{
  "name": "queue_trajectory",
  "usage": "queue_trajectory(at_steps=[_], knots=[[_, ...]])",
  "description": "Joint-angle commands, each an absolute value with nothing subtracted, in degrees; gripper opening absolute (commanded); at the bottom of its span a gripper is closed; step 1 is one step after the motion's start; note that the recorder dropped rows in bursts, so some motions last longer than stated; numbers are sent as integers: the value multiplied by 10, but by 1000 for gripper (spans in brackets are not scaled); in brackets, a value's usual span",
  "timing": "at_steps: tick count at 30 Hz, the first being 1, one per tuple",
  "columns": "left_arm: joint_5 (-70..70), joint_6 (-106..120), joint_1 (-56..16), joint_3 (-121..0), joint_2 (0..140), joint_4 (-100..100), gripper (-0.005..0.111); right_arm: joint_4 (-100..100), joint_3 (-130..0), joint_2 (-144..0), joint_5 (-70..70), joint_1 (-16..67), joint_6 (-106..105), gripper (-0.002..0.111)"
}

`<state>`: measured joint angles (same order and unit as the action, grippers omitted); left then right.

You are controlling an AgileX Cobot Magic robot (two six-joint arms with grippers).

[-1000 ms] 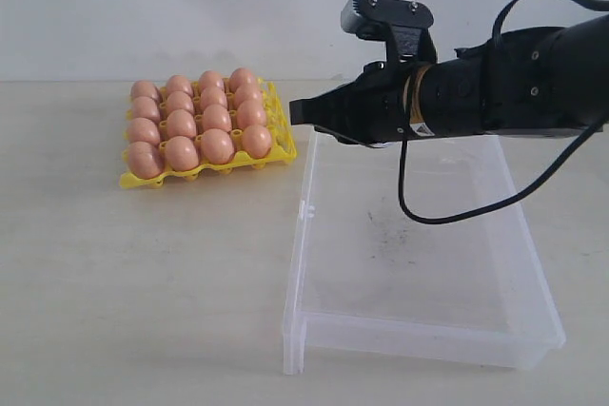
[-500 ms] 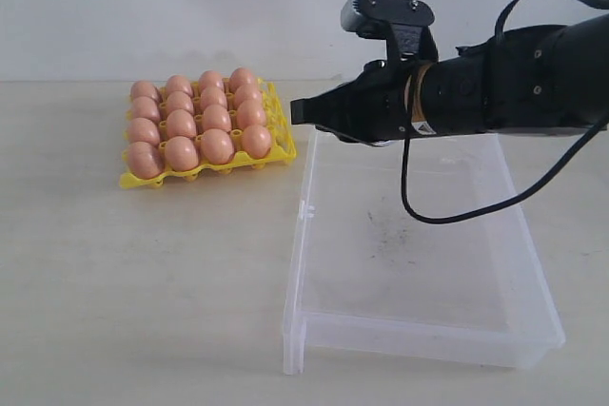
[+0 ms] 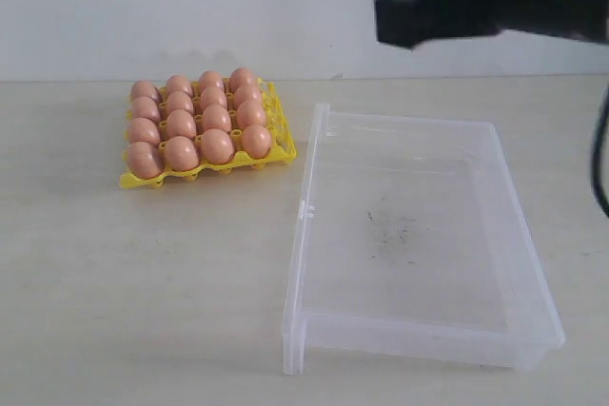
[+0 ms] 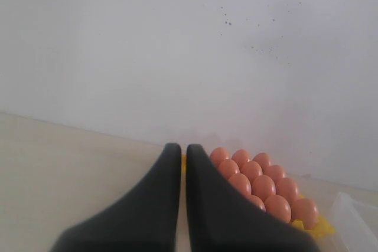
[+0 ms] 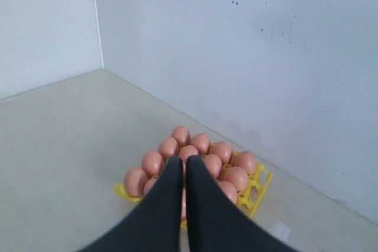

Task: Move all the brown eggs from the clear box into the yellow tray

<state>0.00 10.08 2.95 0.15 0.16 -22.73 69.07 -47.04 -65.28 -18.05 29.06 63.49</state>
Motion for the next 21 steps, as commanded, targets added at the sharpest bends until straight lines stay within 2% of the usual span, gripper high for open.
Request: queue_trajectory(at_steps=[1,4,11,13,15,21], knots=[[0,106,27,0,0,-229,4,612,-363,-534,-184,273,533,0],[0,106,27,0,0,-229,4,497,-275,-448,-192,226,461,0],[0,106,27,0,0,-229,4,286,-58,-278,-340,132,251,0],[0,106,27,0,0,-229,4,200,0,-234,-317,75,237,0],[0,106,27,0,0,-229,4,181,0,-182,-269,30,230,0],[0,106,27,0,0,-229,4,183,0,-36,-85,10,208,0]])
